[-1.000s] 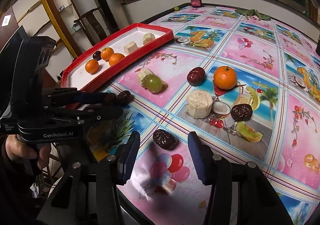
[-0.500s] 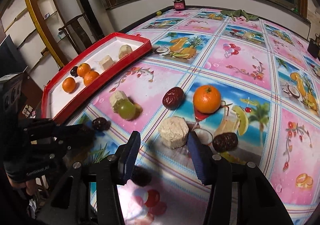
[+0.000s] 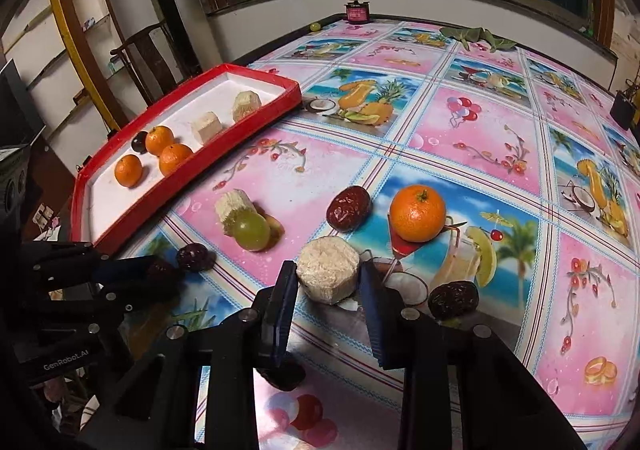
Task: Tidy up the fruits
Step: 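Grasp a dark red date with the left tool while the right tool grasps a round pale cake, then carry the date and round cake with both tools over the tray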
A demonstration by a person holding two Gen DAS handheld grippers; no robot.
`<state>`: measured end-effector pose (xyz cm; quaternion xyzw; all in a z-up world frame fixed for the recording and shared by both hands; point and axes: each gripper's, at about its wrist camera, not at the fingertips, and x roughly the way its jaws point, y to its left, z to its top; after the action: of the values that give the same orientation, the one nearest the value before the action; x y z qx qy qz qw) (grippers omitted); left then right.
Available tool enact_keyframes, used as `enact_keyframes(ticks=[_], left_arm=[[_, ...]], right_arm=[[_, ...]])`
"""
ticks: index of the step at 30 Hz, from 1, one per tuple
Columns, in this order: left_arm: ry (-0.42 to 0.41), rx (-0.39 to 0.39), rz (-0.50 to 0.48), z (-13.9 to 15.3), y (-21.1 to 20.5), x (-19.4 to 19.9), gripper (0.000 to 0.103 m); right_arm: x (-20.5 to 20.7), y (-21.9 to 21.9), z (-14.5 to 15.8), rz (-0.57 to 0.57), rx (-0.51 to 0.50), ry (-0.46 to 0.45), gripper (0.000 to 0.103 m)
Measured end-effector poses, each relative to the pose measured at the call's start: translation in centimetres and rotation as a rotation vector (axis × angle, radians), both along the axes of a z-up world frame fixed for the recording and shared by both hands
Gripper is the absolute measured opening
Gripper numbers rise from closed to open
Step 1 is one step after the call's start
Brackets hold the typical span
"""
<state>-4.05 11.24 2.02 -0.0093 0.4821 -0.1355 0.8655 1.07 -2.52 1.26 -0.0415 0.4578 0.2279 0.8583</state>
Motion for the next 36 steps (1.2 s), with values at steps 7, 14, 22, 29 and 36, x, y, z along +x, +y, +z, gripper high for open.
enact_keyframes(ticks=[7, 14, 22, 29, 36], left_arm=[[-0.041, -0.022, 0.013, 1.9, 0.9, 0.1, 0.016], [-0.074, -0.034, 0.052, 3.4, 2.6, 0.2, 0.016], [-0.099, -0.043, 0.09, 4.3, 4.3, 0.4, 0.016], [-0.105, -0.05, 0.117, 4.4, 5.5, 0.5, 0.016], [-0.108, -0.058, 0.138, 4.4, 6.4, 0.6, 0.016]], right_arm=[[-0.7, 0.6, 1.6, 0.026, 0.028, -0.03, 0.032], [-1.0, 1.2, 2.9, 0.045, 0.052, -0.046, 0.032], [-1.2, 2.5, 4.4, 0.076, 0.072, -0.073, 0.032], [-1.1, 3.2, 5.0, 0.094, 0.08, -0.081, 0.032], [-1.0, 4.0, 5.2, 0.107, 0.082, -0.082, 0.032]])
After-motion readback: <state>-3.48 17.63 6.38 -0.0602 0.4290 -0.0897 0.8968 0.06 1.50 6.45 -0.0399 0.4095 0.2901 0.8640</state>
